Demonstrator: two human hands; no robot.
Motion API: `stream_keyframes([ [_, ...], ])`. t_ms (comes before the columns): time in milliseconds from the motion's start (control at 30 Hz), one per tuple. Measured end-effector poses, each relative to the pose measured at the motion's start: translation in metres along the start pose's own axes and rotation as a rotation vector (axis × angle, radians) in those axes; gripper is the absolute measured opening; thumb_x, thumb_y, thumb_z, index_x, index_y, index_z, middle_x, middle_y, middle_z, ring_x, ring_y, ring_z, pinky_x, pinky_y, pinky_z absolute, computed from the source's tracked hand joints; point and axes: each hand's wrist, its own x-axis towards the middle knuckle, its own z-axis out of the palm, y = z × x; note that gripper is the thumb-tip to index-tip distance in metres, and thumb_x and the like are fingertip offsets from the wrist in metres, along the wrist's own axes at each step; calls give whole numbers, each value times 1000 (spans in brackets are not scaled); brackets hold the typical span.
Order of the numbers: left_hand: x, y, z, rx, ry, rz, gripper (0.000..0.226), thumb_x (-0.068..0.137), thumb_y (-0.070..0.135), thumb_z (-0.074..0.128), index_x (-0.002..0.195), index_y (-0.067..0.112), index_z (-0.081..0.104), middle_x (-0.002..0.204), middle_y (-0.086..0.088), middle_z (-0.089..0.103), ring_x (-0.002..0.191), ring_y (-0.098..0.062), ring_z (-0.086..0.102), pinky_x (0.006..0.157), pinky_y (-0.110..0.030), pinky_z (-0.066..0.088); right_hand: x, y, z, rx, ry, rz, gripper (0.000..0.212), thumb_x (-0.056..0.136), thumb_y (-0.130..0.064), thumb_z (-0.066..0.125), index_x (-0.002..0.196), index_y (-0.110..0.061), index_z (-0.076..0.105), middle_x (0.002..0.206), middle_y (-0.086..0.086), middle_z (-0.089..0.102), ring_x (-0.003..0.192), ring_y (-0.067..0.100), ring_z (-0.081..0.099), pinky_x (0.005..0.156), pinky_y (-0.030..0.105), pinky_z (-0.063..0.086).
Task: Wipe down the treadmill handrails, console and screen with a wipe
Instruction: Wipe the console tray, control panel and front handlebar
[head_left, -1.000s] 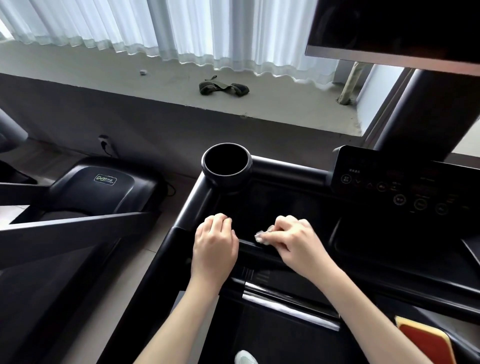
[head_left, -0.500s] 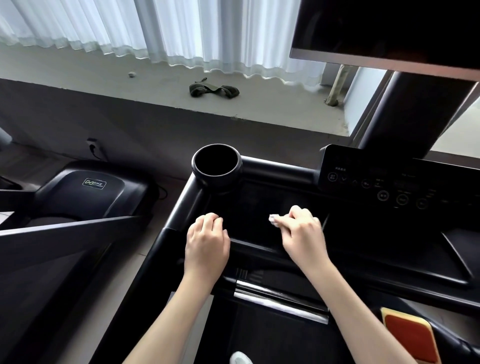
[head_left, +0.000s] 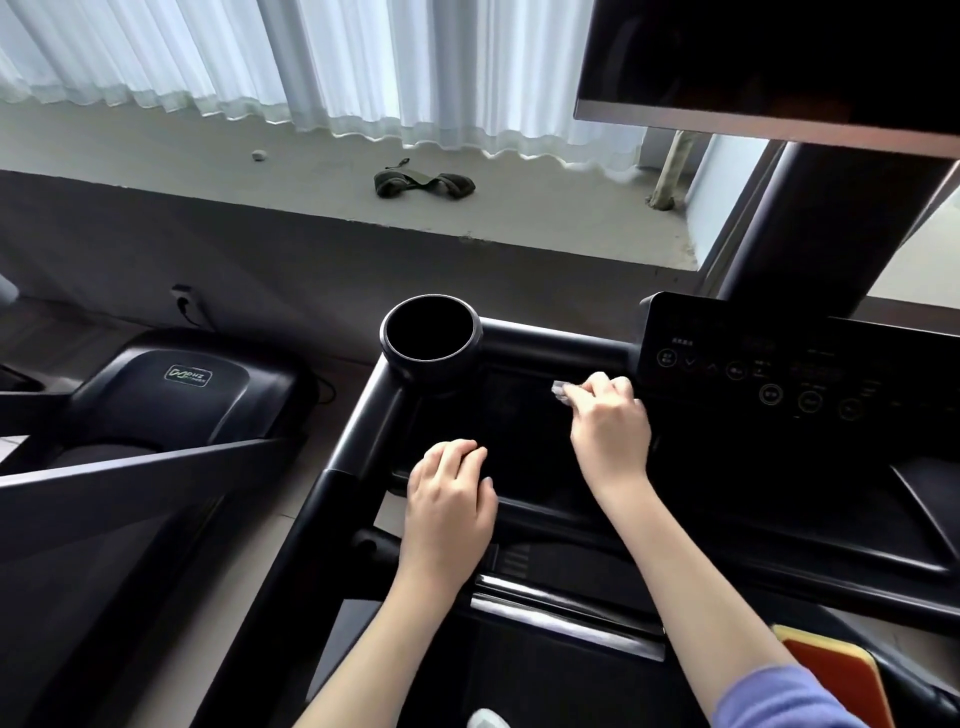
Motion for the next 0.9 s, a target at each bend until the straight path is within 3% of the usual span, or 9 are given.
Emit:
stream_keyframes([
  [100, 0, -1, -1, -12, -8, -14, 42, 89, 28, 41, 111, 5, 69, 114, 0, 63, 113, -19, 54, 98, -39, 41, 5, -5, 3, 10, 28, 127, 15, 66, 1, 81, 72, -10, 73, 68, 7, 56, 62, 31, 55, 48, 29, 40],
  [267, -1, 0, -1, -7, -10, -1, 40, 89, 27, 44, 112, 5, 68, 114, -2, 63, 113, -21, 56, 98, -39, 42, -16, 4, -4, 121, -6, -72, 17, 73, -2, 75, 80, -17, 78, 75, -1, 63, 70, 28, 57, 57, 30, 42],
  [400, 0, -1, 1, 8, -1, -5, 35, 87, 21, 51, 111, 4, 69, 114, -3, 64, 112, -22, 57, 97, -41, 44, -16, 10, -10, 43, 49, 124, 23, 67, 4, 81, 78, -15, 76, 72, 2, 60, 67, 29, 57, 54, 32, 44],
  [567, 0, -1, 2, 14, 7, 0, 33, 84, 19, 55, 110, 4, 69, 113, -4, 64, 111, -24, 57, 95, -41, 45, -43, 3, -24, 297, -93, -205, 17, 82, -12, 65, 86, -24, 77, 81, -9, 64, 78, 21, 59, 63, 29, 43],
  [667, 0, -1, 2, 15, 15, 4, 33, 83, 18, 56, 109, 3, 69, 112, -5, 65, 110, -25, 59, 94, -42, 46, -41, 17, -30, 236, -55, -115, 14, 84, -14, 70, 85, -25, 78, 78, -10, 64, 73, 20, 58, 60, 34, 48],
  [733, 0, -1, 2, 14, 18, 2, 33, 85, 19, 54, 109, 3, 70, 112, -4, 65, 110, -25, 58, 93, -42, 46, -42, 10, -34, 200, -45, -31, 18, 83, -11, 66, 85, -25, 77, 77, -9, 63, 72, 21, 58, 60, 30, 42],
  [800, 0, -1, 1, 11, 16, 2, 38, 87, 24, 47, 109, 3, 70, 112, -4, 65, 109, -24, 58, 93, -42, 47, -53, -1, -38, 271, -125, -143, 22, 83, -13, 59, 87, -27, 76, 79, -12, 62, 75, 19, 58, 63, 28, 36],
  [900, 0, 0, -1, 5, 13, 13, 43, 88, 27, 41, 109, 3, 70, 111, -4, 65, 109, -25, 59, 91, -42, 48, -70, 3, -48, 315, -204, -339, 24, 84, -15, 58, 93, -30, 76, 82, -15, 63, 76, 15, 60, 65, 30, 43],
])
